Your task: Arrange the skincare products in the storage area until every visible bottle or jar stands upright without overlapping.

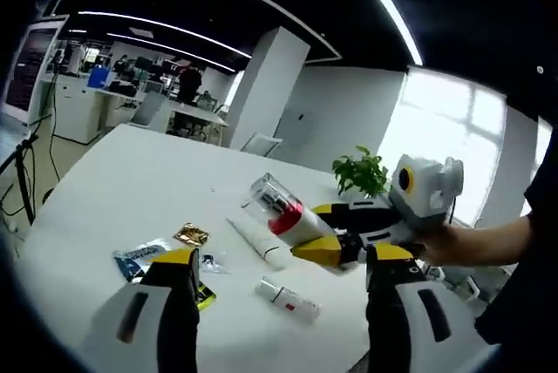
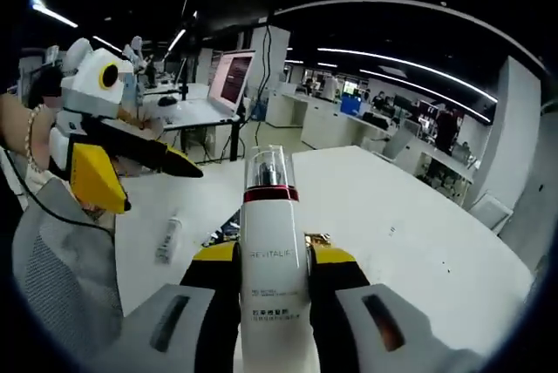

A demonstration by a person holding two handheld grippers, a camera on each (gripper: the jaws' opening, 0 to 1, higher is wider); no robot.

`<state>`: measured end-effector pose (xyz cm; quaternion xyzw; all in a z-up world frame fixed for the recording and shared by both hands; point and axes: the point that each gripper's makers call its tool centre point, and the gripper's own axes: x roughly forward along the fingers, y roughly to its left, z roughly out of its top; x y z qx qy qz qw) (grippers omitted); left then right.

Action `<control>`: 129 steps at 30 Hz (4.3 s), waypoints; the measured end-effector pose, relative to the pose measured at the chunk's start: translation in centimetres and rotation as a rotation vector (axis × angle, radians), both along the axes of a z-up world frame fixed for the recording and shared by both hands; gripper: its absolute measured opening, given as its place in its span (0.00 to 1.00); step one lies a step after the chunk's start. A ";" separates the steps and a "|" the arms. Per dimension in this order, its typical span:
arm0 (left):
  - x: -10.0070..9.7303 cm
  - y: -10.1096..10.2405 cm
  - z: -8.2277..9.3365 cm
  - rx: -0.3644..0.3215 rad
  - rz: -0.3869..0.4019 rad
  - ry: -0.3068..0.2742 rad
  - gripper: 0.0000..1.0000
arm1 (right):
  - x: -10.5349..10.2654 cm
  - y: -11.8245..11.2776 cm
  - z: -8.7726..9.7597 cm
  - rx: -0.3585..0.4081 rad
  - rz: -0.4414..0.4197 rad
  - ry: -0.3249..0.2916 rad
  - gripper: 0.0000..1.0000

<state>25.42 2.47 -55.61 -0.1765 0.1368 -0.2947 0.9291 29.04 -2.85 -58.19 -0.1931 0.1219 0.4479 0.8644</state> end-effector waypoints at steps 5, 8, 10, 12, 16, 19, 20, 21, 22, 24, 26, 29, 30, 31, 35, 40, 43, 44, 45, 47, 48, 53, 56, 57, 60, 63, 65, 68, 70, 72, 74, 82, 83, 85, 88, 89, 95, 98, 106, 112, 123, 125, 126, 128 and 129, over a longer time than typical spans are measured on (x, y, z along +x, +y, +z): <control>-0.3 -1.3 1.9 -0.088 -0.030 0.002 0.70 | -1.9 -0.1 0.8 -0.031 -0.002 -0.085 0.29; -0.3 -2.3 2.2 -0.138 -0.061 0.023 0.70 | -3.3 -0.1 1.7 -0.004 -0.005 -0.103 0.29; -0.5 -3.0 2.2 -0.187 -0.085 0.047 0.70 | -4.1 0.0 2.2 0.000 -0.009 -0.118 0.29; -0.6 -3.7 2.2 -0.258 -0.115 0.090 0.69 | -4.6 0.0 2.8 0.011 -0.014 -0.131 0.29; -0.8 -4.3 2.5 -0.305 -0.136 0.097 0.63 | -5.6 0.0 4.0 0.046 -0.030 -0.140 0.29; -1.2 -4.8 2.8 -0.315 -0.158 0.089 0.51 | -6.4 -0.1 4.7 0.062 -0.045 -0.149 0.29; -1.4 -5.1 3.0 -0.315 -0.164 0.077 0.46 | -6.6 -0.1 4.8 0.064 -0.048 -0.152 0.29; -1.5 -5.2 3.1 -0.312 -0.171 0.072 0.41 | -6.7 -0.2 4.8 0.063 -0.051 -0.154 0.29; -1.6 -5.4 3.1 -0.308 -0.175 0.070 0.37 | -6.8 -0.2 4.8 0.063 -0.055 -0.156 0.29; -1.8 -5.6 3.3 -0.276 -0.185 0.031 0.31 | -7.1 -0.4 4.8 0.059 -0.065 -0.158 0.29; -1.7 -5.7 3.1 -0.285 -0.177 0.060 0.31 | -7.2 -0.6 4.9 0.058 -0.080 -0.159 0.29; -2.0 -6.2 3.1 -0.284 -0.191 0.057 0.30 | -7.3 -1.0 4.8 0.042 -0.096 -0.166 0.29; -2.1 -6.4 3.2 -0.284 -0.195 0.057 0.30 | -7.4 -1.0 4.8 0.035 -0.097 -0.170 0.29; -2.2 -6.6 3.2 -0.284 -0.203 0.058 0.30 | -7.4 -1.2 4.8 0.029 -0.106 -0.173 0.29; -2.5 -7.5 3.4 -0.303 -0.229 0.111 0.25 | -7.0 -2.0 4.4 0.008 -0.126 -0.177 0.30; -3.1 -8.8 3.9 -0.218 -0.301 0.082 0.23 | -7.2 -2.7 4.1 0.040 -0.130 -0.146 0.30; -3.2 -9.6 3.7 -0.170 -0.355 0.072 0.22 | -8.0 -2.9 3.8 0.069 -0.086 -0.106 0.31; -3.2 -9.7 3.5 -0.137 -0.376 0.061 0.22 | -8.1 -2.9 3.7 0.073 -0.070 -0.088 0.32; -3.2 -9.9 3.4 -0.107 -0.388 0.052 0.22 | -7.9 -3.1 3.7 0.082 -0.060 -0.075 0.33; -3.3 -10.2 3.3 -0.057 -0.413 0.042 0.22 | -8.4 -3.3 3.6 0.128 -0.012 -0.010 0.33; -3.3 -10.4 3.3 -0.033 -0.430 0.031 0.22 | -8.4 -3.5 3.6 0.157 0.005 0.014 0.33; -4.4 -12.2 3.0 0.025 -0.546 0.016 0.22 | -9.3 -4.6 3.4 0.263 0.142 0.146 0.34; -5.3 -13.5 2.8 0.077 -0.620 -0.024 0.22 | -9.6 -5.0 2.6 0.258 0.228 0.198 0.36; -5.5 -14.1 2.8 0.102 -0.646 -0.045 0.22 | -9.4 -5.3 2.4 0.267 0.246 0.222 0.36; -5.8 -15.1 2.9 0.138 -0.695 -0.086 0.22 | -9.0 -6.1 1.9 0.297 0.266 0.297 0.40; -5.7 -16.3 3.2 0.162 -0.735 -0.116 0.22 | -8.7 -6.8 1.8 0.300 0.300 0.300 0.39; -5.6 -17.0 3.5 0.174 -0.763 -0.141 0.22 | -9.1 -6.9 2.1 0.305 0.325 0.296 0.34; -5.0 -17.3 3.5 0.184 -0.788 -0.155 0.22 | -8.4 -7.3 2.3 0.324 0.286 0.269 0.34; -4.6 -17.6 3.2 0.207 -0.811 -0.171 0.22 | -7.7 -7.6 2.0 0.318 0.239 0.227 0.34; -4.1 -17.7 2.4 0.250 -0.838 -0.183 0.22 | -7.0 -7.9 1.4 0.290 0.199 0.191 0.33; -3.7 -18.3 1.7 0.273 -0.856 -0.190 0.22 | -6.3 -8.3 0.6 0.263 0.149 0.160 0.33; -1.2 -19.9 -1.2 0.279 -0.884 -0.196 0.22 | -3.9 -10.2 -2.2 0.225 0.004 0.122 0.33; -1.0 -20.1 -1.5 0.282 -0.892 -0.195 0.22 | -3.5 -10.5 -2.7 0.227 -0.009 0.129 0.33; -0.7 -20.5 -2.1 0.283 -0.901 -0.183 0.22 | -3.0 -10.9 -3.4 0.220 -0.034 0.130 0.33; 0.3 -20.9 -3.4 0.294 -0.915 -0.185 0.22 | -2.2 -11.6 -4.5 0.201 -0.066 0.123 0.33; 0.6 -21.1 -3.8 0.293 -0.921 -0.188 0.22 | -1.9 -11.9 -5.0 0.188 -0.082 0.118 0.33; 1.4 -22.5 -6.2 0.322 -0.947 -0.197 0.22 | -0.6 -13.4 -7.6 0.130 -0.150 0.091 0.33; 1.5 -23.0 -7.2 0.343 -0.963 -0.190 0.23 | -0.2 -13.8 -8.8 0.111 -0.176 0.089 0.33; 2.8 -23.6 -9.0 0.308 -0.971 -0.147 0.24 | 1.2 -14.9 -10.7 0.070 -0.226 0.103 0.33; 3.5 -24.1 -9.3 0.266 -0.966 -0.127 0.25 | 2.1 -15.6 -10.9 0.064 -0.258 0.097 0.33; 5.6 -25.3 -8.9 0.232 -0.961 -0.116 0.26 | 4.2 -16.6 -10.9 0.057 -0.288 0.101 0.33; 5.9 -25.6 -8.9 0.231 -0.967 -0.117 0.26 | 4.5 -16.9 -10.8 0.058 -0.294 0.106 0.34; 6.1 -25.8 -8.9 0.231 -0.967 -0.118 0.26 | 4.7 -17.1 -10.8 0.058 -0.300 0.104 0.34; 6.8 -26.0 -8.9 0.231 -0.966 -0.119 0.26 | 5.2 -17.5 -10.9 0.062 -0.314 0.102 0.34; 7.0 -26.1 -8.9 0.230 -0.965 -0.118 0.26 | 5.4 -17.7 -10.9 0.063 -0.320 0.101 0.34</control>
